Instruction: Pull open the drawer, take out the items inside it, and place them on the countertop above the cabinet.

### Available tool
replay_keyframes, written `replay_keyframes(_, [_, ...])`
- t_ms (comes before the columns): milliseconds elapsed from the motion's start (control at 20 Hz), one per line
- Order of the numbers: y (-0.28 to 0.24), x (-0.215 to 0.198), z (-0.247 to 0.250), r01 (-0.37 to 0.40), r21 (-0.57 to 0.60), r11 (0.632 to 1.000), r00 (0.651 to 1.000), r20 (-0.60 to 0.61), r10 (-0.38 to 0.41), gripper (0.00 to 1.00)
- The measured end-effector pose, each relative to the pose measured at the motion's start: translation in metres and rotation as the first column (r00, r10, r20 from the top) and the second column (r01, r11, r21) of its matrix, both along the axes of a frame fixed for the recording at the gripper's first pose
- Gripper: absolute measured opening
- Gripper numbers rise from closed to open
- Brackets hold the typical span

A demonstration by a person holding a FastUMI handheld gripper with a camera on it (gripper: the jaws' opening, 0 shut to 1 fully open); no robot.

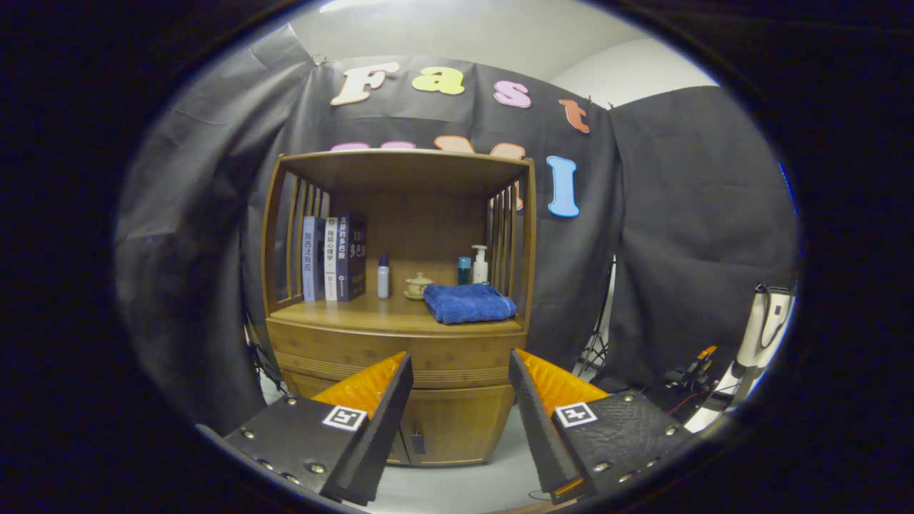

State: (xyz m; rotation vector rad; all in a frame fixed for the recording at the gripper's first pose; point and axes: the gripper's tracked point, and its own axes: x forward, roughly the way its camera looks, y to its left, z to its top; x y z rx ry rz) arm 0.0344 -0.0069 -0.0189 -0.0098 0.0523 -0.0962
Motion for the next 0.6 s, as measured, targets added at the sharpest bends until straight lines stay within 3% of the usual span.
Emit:
replay_keyframes(150, [-0.003, 0.021, -0.010, 0.070, -0.013, 0.997, 0.998, -0.004, -0.070, 0.81])
replay_keyframes(250, [0.005, 0.043, -0.016, 0.075, 0.015, 0.997, 0.997, -0.002, -0.075, 0.81])
replay_keyframes(600, [0.072, 0.121, -0.051, -0.075, 0.073, 0.994, 0.996, -0.050, 0.079, 0.81])
